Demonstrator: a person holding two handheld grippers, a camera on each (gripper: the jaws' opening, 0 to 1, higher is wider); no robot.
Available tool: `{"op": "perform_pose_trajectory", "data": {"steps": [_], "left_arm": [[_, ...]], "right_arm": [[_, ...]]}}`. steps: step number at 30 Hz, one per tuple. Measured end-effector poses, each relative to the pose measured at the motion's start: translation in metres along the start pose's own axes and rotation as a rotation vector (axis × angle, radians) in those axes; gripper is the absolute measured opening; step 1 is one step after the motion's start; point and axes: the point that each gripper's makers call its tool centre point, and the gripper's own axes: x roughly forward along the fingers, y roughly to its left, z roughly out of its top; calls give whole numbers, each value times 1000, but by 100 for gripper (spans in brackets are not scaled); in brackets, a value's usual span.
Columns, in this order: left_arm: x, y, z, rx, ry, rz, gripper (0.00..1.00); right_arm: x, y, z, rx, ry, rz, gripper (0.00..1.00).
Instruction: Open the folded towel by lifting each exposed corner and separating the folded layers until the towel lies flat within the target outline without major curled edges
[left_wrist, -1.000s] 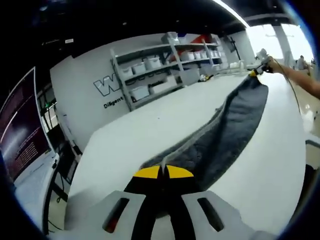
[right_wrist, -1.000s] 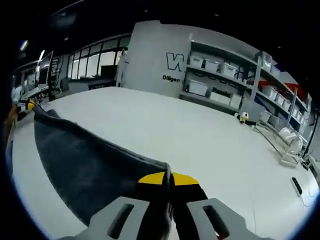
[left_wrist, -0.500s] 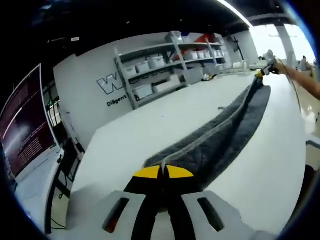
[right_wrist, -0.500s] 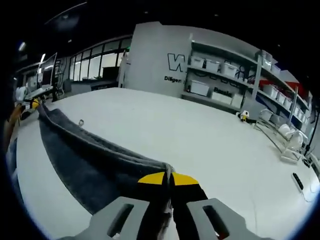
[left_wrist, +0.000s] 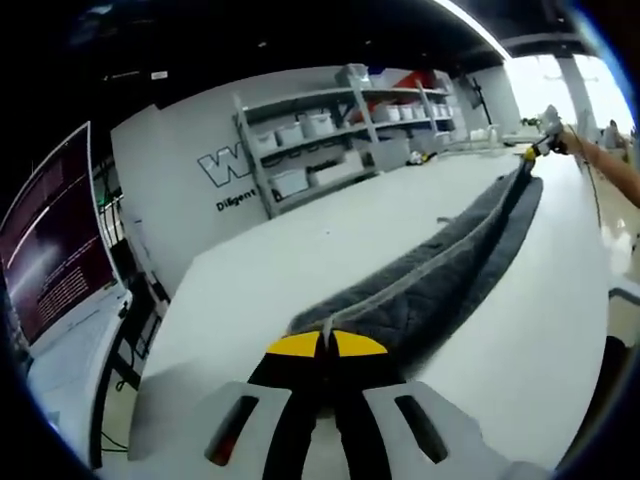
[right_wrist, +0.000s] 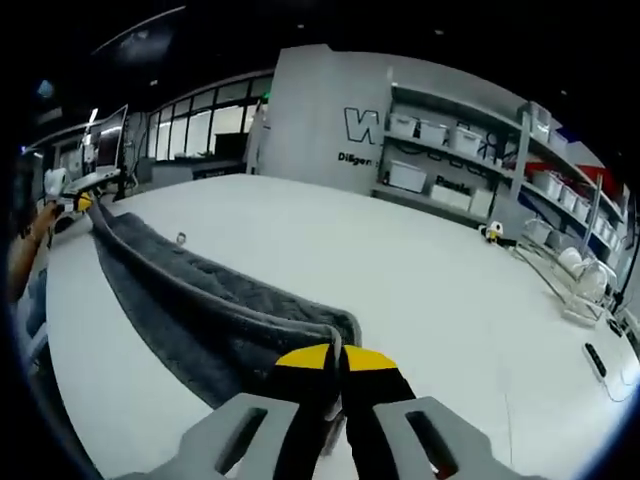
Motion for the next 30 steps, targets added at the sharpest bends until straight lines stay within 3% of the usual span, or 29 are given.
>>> {"op": "perform_pose_trajectory", "data": {"steps": [15,30], "left_arm": [[-15,-1,3,-9,-18,-13,2],[-33,-8,6,-19,-36,-28,2]], "right_arm": [[-31,14,-18,-43,52,66,0],[-62,21,-23,-87,49,79,0]]}}
